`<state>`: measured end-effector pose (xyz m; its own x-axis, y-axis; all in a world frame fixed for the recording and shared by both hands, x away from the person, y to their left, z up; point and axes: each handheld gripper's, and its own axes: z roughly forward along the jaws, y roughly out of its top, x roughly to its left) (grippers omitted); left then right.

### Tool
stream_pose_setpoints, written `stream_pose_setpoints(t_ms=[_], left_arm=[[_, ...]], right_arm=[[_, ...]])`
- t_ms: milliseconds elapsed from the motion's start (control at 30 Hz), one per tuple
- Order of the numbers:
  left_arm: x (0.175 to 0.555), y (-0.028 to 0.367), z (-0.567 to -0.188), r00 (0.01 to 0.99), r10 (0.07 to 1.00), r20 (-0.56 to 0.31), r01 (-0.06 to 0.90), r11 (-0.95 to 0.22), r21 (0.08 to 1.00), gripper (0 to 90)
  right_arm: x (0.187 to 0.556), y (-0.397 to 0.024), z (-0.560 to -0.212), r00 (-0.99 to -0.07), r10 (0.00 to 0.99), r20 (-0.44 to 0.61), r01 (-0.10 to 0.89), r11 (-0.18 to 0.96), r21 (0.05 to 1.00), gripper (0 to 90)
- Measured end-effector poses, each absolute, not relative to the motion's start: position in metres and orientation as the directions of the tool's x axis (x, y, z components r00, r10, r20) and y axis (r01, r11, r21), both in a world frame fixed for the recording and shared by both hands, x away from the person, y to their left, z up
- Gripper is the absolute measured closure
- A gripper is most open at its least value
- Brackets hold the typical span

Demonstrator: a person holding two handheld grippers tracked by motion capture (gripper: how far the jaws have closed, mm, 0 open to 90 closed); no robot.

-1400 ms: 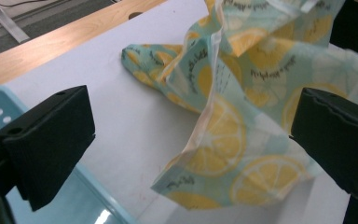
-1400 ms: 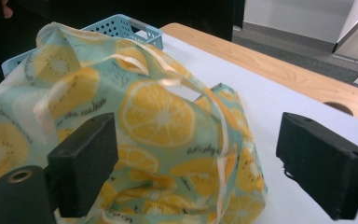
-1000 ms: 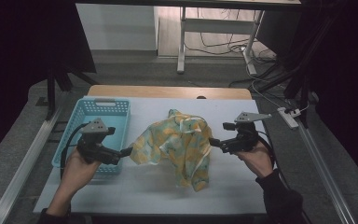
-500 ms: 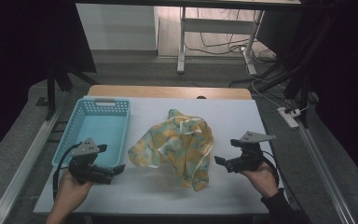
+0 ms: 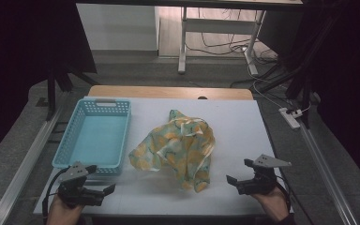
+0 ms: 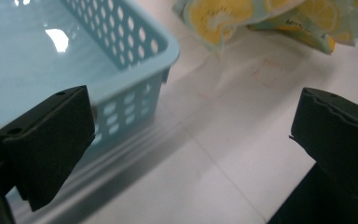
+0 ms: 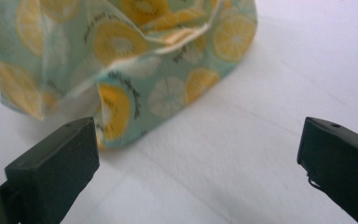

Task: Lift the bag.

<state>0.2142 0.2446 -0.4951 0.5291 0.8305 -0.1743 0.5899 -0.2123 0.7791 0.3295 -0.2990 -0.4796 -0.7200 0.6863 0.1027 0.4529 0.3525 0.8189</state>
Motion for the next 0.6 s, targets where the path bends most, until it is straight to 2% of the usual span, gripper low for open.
stream_pose_setpoints(t_ms=[333, 600], left_arm=[[0.195, 0.26, -0.518, 0.456, 0.884, -0.103, 0.648, -0.25, 0.719, 0.0], [0.195, 0.266, -0.519, 0.425, 0.892, -0.153, 0.67, -0.197, 0.716, 0.0]], right_arm=[[0.296, -0.318, -0.492, -0.68, 0.729, 0.078, 0.491, 0.375, 0.786, 0.0], [0.292, -0.318, -0.499, -0.672, 0.737, 0.069, 0.524, 0.407, 0.748, 0.0]])
